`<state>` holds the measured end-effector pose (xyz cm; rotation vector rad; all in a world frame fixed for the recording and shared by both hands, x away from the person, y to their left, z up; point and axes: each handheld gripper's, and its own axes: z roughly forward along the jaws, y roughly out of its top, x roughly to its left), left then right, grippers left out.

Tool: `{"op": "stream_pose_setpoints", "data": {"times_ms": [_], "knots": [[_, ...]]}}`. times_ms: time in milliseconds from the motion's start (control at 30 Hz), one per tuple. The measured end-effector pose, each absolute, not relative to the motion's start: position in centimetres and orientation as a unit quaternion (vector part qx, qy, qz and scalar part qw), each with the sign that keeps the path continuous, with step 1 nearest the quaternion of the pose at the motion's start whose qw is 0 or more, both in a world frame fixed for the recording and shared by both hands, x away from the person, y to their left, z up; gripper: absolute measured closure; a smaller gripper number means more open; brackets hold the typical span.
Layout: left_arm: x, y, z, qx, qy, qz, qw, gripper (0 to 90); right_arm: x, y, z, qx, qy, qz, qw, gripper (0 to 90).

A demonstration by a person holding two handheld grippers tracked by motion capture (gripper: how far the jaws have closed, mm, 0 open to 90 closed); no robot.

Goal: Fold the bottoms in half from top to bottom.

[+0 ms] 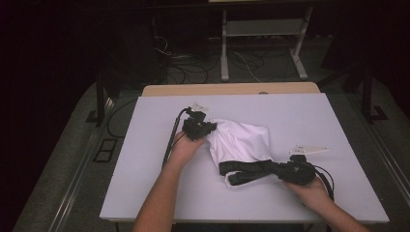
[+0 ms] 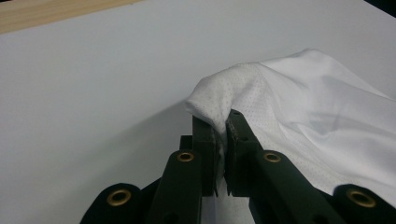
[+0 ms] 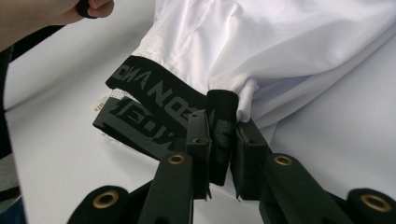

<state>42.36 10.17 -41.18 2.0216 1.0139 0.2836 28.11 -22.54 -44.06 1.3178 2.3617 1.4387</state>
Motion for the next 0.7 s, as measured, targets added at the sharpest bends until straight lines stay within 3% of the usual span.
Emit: {"op": "stream_pose_setpoints", "data": {"times_ms": [700], "knots": [[45.2,11.0,-43.3,0.795,0.448,0.096,0.398,81.3,29.4,-21.1,-44.8,0.44,0.768,0.465,0.034,76.9]]}}
